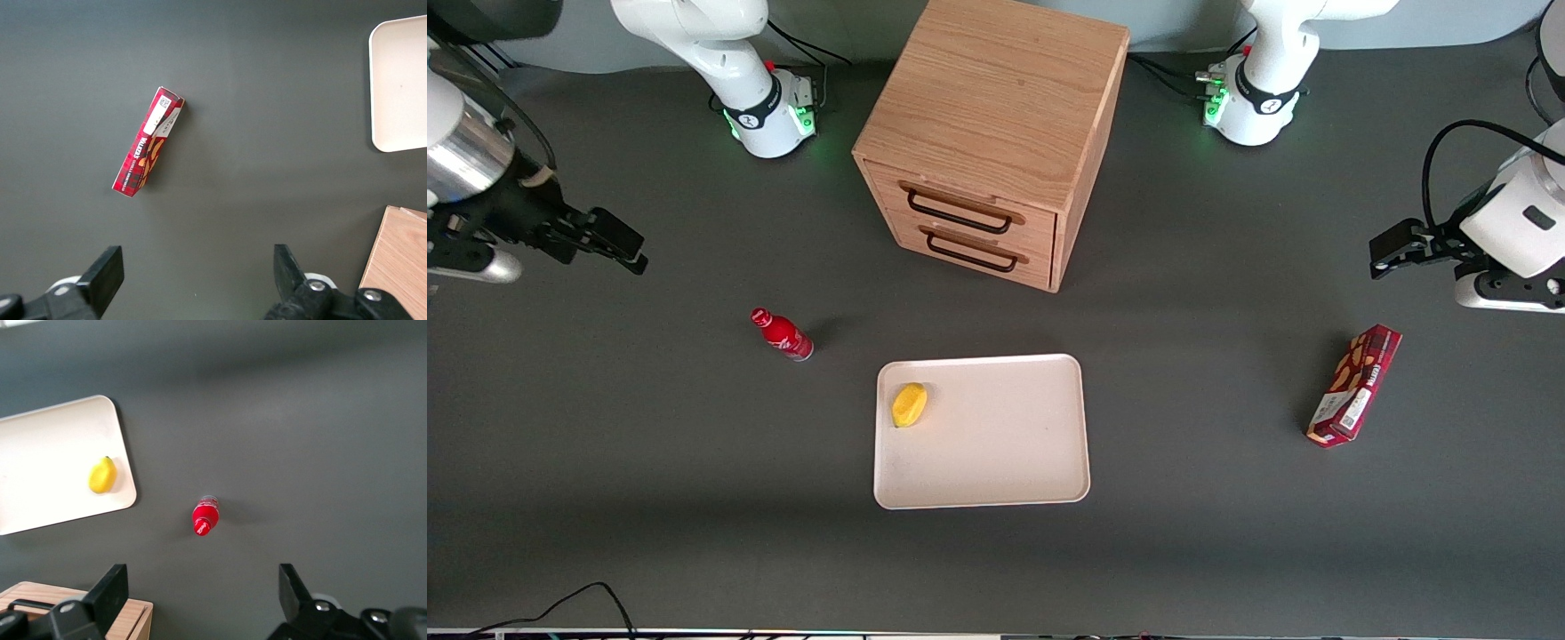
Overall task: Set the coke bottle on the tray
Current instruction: 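Move the right gripper down over the red Coca-Cola bottle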
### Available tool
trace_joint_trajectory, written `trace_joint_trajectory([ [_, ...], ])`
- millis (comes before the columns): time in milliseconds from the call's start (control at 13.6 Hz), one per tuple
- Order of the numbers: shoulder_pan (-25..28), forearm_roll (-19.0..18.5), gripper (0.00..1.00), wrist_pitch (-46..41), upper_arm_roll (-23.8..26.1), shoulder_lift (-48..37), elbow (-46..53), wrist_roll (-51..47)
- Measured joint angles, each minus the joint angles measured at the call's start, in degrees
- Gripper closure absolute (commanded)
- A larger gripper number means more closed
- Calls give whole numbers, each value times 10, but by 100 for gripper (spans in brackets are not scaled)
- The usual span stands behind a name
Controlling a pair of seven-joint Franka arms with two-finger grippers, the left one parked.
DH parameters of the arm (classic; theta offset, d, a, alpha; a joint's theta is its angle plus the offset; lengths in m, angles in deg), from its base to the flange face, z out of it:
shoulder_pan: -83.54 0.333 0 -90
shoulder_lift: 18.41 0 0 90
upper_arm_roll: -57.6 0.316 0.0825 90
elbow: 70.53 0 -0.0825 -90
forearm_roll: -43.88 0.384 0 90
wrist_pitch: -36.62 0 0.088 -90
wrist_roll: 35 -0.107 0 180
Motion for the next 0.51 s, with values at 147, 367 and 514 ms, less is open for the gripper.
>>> trace_joint_trajectory([
  [147, 0, 0, 0, 55, 1, 11, -49, 0],
  [367, 1, 1, 0, 152, 2, 15, -137, 0],
  [514, 1, 9, 0, 210, 6, 18, -191, 0],
])
